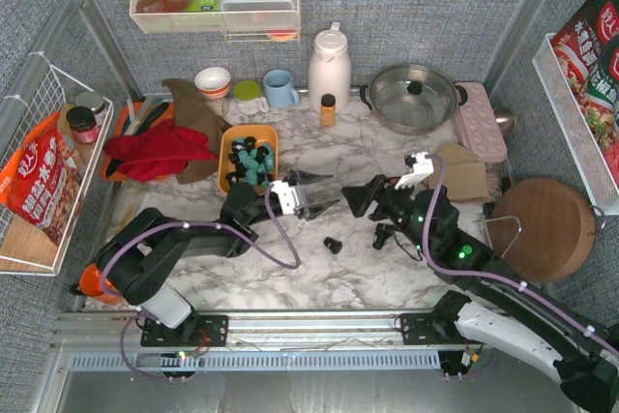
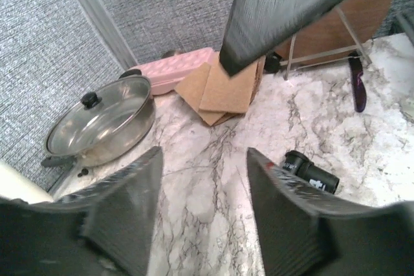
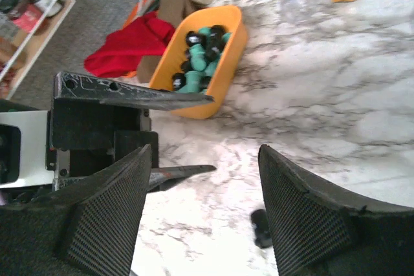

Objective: Mix the coffee capsules in the storage basket

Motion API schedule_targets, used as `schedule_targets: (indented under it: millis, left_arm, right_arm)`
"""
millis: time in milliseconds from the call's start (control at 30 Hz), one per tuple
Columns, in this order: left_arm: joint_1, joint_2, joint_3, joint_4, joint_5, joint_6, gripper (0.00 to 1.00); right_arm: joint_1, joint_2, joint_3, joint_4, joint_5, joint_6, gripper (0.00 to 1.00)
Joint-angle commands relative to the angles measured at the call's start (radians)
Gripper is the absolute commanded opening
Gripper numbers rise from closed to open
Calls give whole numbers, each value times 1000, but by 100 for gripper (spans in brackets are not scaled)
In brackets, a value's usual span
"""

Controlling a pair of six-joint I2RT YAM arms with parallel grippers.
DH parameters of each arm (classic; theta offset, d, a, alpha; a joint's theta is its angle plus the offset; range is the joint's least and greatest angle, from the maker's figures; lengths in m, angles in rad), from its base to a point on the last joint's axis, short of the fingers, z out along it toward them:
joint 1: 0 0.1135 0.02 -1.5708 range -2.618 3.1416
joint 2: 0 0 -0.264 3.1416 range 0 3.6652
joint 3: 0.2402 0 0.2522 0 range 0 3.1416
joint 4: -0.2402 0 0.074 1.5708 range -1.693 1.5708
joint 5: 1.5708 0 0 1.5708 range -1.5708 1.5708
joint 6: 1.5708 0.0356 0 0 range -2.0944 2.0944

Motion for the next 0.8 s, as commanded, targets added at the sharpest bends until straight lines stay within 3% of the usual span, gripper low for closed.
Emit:
schedule_targets:
  millis: [0,133,233,433,767]
  left_arm:
    - [16,20,-9,22,-72,11,66]
    - [47,31,-10,46,-86,-15,67]
    - [85,38,-14,62,-130,-35,67]
    - [181,84,-49,217,-306,-152,66]
    - [185,3,-80,192,-565,-105,66]
  right_arm:
    - [-4,-54,47,-195,108,-109,72]
    - [-5,-41,117,-369,36,-245,71]
    - [-6,57,166,-499,-64,-323,70]
    - [-6,289,144,-460,-311,-463,66]
    - [12,713,357,-545,-349,-632,59]
